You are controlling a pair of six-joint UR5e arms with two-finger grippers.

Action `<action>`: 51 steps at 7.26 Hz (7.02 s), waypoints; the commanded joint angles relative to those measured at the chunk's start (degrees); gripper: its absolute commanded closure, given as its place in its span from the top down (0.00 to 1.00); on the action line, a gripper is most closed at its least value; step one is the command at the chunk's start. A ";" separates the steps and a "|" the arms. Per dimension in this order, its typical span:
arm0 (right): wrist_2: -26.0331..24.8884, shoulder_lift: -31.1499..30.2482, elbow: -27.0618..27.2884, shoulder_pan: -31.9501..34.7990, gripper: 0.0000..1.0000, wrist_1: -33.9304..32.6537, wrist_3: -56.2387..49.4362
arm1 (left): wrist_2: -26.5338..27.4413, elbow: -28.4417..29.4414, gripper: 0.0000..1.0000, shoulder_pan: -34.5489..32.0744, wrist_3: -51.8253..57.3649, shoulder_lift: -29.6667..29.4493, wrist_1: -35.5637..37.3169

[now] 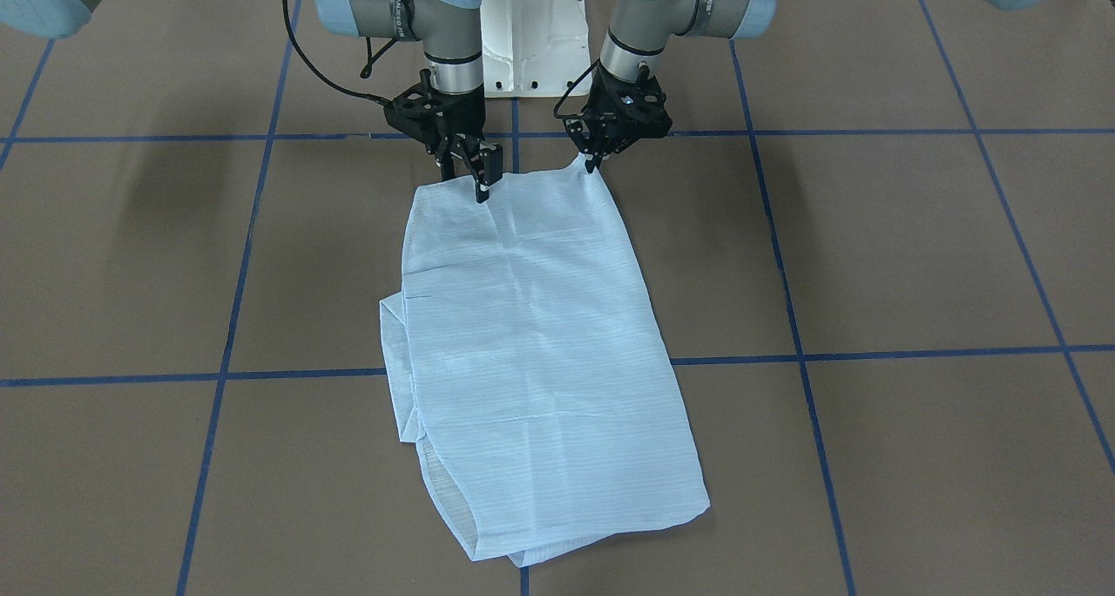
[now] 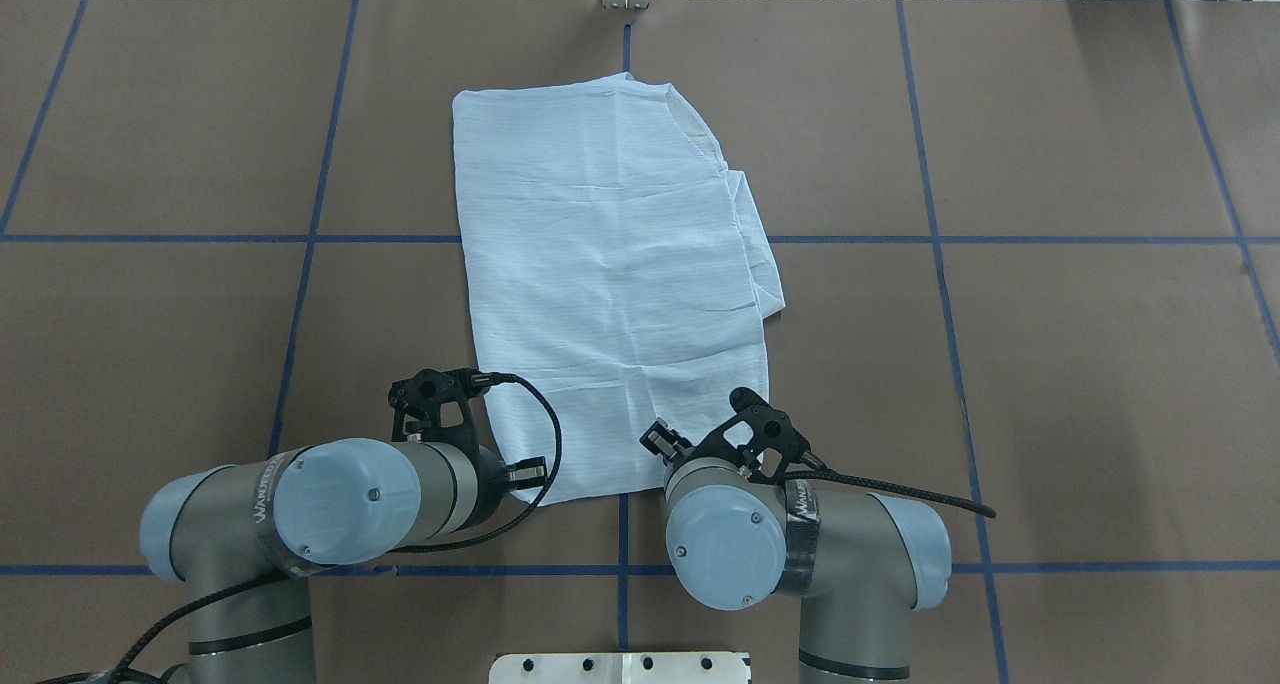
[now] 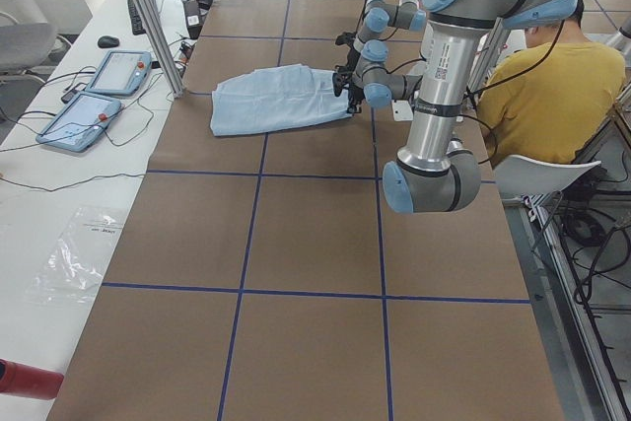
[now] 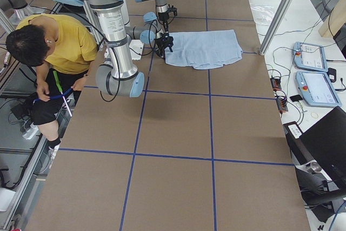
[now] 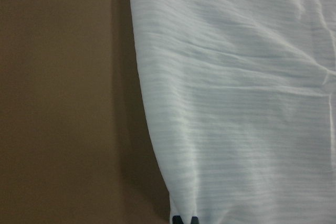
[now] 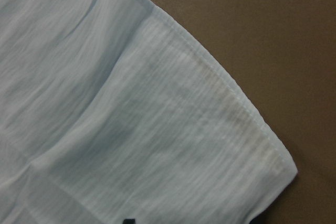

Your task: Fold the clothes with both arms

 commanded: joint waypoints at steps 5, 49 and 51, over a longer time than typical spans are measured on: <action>-1.60 2.66 -1.07 0.75 0.00 -0.61 2.81 | 0.00 -0.47 0.00 0.00 -0.09 0.00 0.00; 15.49 13.99 -21.54 25.03 1.00 16.17 -48.44 | -9.11 37.72 1.00 -32.44 33.13 -16.40 -18.01; 12.46 14.08 -30.63 23.43 0.96 32.07 -46.59 | -9.23 33.98 1.00 -32.44 33.84 -14.06 -17.67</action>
